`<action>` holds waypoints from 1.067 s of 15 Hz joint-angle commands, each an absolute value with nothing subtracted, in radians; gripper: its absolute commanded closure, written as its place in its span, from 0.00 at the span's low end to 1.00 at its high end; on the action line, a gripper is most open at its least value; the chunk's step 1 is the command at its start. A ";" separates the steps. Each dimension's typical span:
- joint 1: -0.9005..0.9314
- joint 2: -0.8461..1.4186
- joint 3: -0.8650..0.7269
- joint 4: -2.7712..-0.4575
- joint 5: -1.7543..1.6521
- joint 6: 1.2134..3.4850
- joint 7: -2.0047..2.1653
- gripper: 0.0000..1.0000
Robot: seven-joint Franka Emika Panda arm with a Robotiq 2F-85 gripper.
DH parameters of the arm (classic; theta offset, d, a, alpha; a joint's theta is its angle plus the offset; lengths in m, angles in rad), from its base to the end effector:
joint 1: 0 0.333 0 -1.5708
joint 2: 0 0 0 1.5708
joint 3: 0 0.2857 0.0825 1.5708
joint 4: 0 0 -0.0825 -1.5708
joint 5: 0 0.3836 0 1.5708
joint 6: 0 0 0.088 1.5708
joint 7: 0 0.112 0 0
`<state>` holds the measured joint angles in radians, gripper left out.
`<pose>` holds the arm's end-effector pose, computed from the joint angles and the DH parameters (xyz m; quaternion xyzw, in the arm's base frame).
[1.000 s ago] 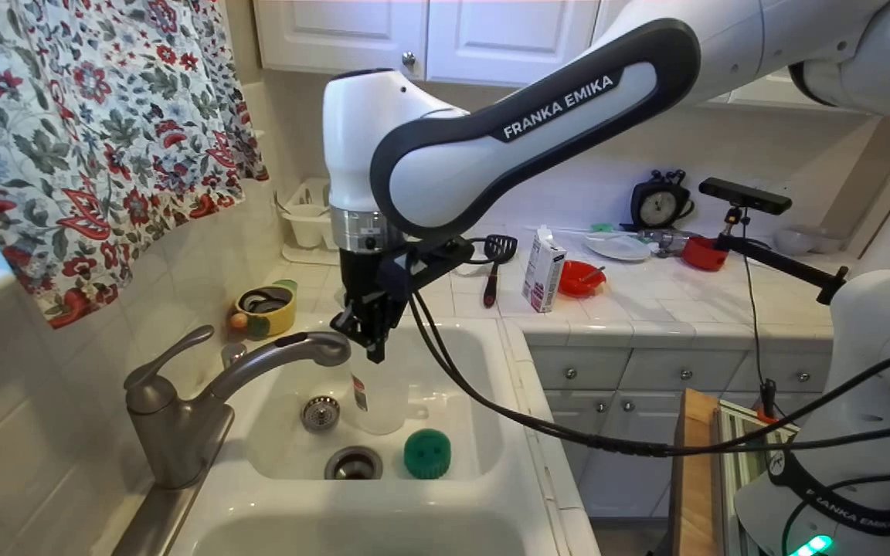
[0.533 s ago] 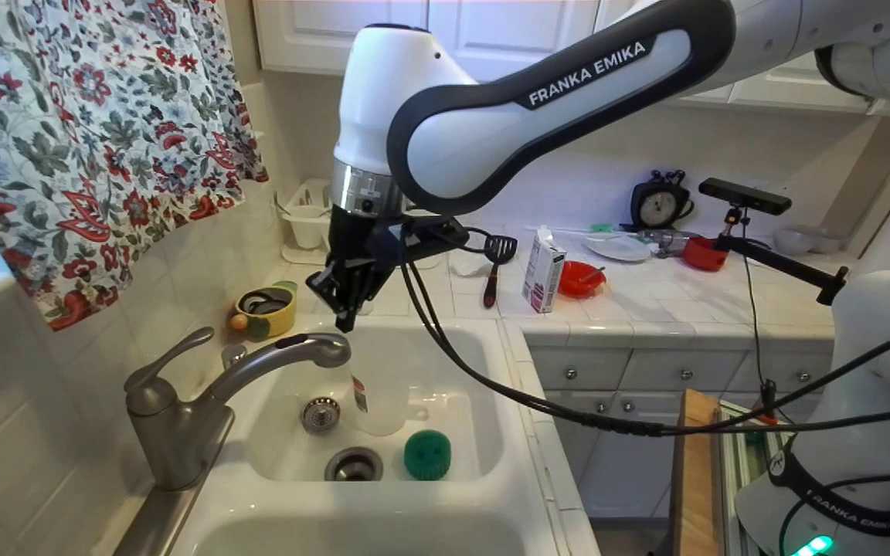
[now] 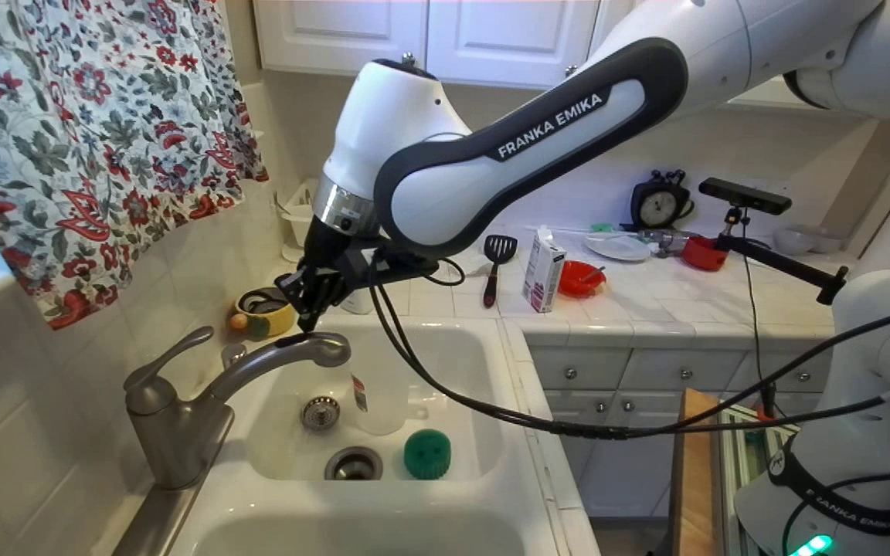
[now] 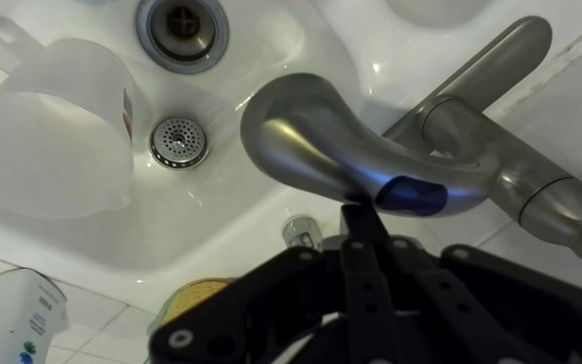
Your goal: Move the faucet to the left
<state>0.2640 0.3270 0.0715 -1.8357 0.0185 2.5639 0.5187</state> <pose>0.6234 0.2137 0.3633 -0.9746 0.1003 -0.1745 0.0985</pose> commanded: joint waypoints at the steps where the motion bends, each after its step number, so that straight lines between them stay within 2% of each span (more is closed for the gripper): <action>1: 0.264 0.363 0.081 -1.842 0.045 2.682 0.510 1.00; 4: 0.271 0.382 0.073 -1.839 0.041 2.709 0.511 1.00; 8: 0.290 0.374 0.042 -1.843 0.005 2.627 0.537 1.00; 16: 0.258 0.333 0.110 -1.865 0.073 2.458 0.439 1.00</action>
